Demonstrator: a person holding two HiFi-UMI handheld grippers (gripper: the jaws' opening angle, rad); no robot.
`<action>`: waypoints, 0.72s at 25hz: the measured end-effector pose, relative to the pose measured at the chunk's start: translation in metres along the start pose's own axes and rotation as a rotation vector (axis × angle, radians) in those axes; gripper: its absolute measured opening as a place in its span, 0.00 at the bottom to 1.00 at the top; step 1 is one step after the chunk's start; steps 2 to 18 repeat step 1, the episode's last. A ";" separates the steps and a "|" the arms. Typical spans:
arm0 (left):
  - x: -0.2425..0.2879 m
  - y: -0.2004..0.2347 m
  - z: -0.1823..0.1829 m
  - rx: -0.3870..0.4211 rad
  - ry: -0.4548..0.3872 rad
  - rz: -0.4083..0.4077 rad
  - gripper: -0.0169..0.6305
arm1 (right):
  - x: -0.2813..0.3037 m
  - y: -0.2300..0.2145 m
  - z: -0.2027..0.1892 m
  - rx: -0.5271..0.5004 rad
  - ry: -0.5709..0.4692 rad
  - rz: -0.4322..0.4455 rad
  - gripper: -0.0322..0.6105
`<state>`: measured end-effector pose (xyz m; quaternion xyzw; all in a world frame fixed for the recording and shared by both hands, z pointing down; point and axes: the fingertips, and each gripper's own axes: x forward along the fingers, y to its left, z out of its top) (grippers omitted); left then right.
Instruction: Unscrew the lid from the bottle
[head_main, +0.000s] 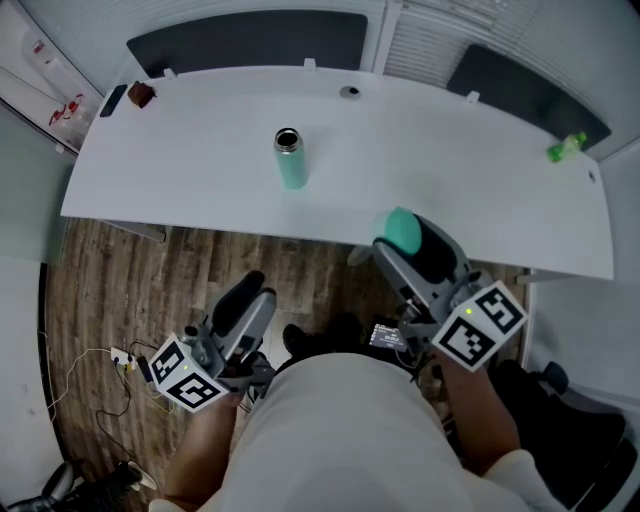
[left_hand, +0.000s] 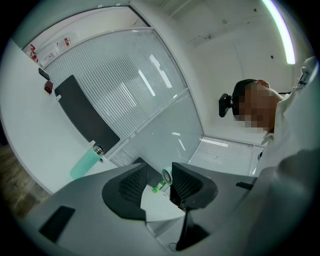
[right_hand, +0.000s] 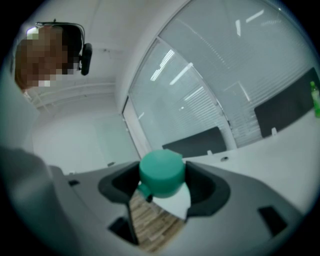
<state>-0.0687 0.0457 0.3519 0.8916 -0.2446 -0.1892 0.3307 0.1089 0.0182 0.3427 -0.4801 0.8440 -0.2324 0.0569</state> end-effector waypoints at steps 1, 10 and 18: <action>0.000 0.000 0.000 0.000 0.001 0.000 0.29 | 0.000 0.000 0.000 0.000 0.001 0.000 0.52; 0.000 0.000 0.000 0.000 0.001 0.000 0.29 | 0.000 0.000 0.000 0.000 0.001 0.000 0.52; 0.000 0.000 0.000 0.000 0.001 0.000 0.29 | 0.000 0.000 0.000 0.000 0.001 0.000 0.52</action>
